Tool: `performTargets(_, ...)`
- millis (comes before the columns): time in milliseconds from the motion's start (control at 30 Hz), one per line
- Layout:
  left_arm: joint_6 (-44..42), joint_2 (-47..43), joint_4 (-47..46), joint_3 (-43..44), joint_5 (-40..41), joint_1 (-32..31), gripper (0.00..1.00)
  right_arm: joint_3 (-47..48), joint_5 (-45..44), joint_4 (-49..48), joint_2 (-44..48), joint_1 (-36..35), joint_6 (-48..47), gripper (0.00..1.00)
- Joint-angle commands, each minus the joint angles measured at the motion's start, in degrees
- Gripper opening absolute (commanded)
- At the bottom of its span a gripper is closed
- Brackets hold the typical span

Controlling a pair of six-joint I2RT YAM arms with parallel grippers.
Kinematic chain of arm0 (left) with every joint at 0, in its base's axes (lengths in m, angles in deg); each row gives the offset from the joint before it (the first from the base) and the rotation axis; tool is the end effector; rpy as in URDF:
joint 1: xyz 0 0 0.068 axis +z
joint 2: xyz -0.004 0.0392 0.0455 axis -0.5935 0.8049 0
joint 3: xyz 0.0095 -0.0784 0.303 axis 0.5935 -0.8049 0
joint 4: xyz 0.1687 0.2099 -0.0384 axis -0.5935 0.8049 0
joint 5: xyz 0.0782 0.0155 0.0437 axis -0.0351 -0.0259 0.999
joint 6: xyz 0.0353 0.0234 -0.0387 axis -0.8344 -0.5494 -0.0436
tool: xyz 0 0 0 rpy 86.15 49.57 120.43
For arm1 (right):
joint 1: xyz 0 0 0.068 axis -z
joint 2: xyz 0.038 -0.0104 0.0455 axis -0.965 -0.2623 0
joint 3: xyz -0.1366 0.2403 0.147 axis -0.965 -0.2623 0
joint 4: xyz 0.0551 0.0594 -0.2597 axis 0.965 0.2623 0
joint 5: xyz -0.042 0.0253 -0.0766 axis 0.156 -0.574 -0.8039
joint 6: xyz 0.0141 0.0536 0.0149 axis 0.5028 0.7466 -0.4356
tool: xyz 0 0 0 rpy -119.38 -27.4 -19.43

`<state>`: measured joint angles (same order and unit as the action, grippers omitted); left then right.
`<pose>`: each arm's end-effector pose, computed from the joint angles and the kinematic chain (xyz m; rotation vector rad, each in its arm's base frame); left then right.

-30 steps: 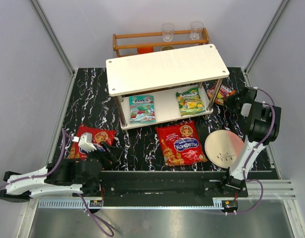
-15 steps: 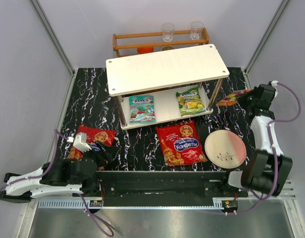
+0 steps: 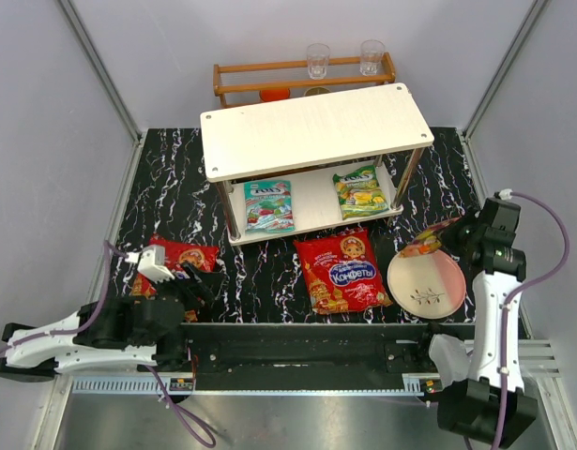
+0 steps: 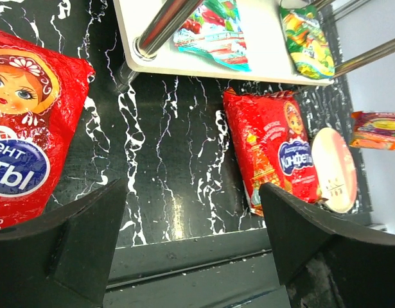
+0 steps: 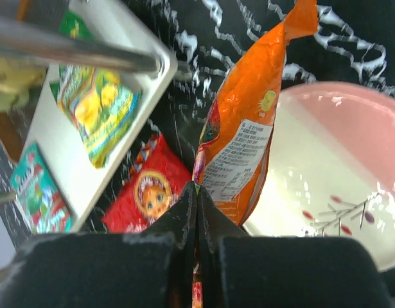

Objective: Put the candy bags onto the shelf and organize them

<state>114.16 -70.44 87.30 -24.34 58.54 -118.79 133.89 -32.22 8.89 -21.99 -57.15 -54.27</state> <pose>0.0340 -0.0009 0.2787 -0.3454 1.9691 -0.7017 0.1647 -0.0444 0.3331 0.8641 2.1162 0.3414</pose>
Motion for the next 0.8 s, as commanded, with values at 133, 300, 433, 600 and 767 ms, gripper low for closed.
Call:
performTargets(133,-4.0,6.4,-9.8,-1.4,-2.2,0.1,0.88,-1.4,-8.1,6.9,5.7,-23.2,3.0,0.0)
performTargets(300,-6.1,8.3,-12.2,-1.1,-3.6,0.0,0.88,-0.1,-15.5,5.7,5.2,-37.4,9.9,0.0)
performTargets(433,-5.5,8.7,-12.3,-1.3,-3.4,0.1,0.88,-0.5,-12.6,0.2,5.8,-45.4,10.8,0.0)
performTargets(600,-4.3,7.9,-12.9,-2.5,-3.1,0.0,0.88,-4.6,-7.2,-13.2,3.7,-53.4,7.8,0.0)
performTargets(767,-3.7,7.8,-12.9,-2.8,-3.6,0.1,0.88,-8.6,-5.1,-24.2,-1.6,-57.6,4.7,0.0)
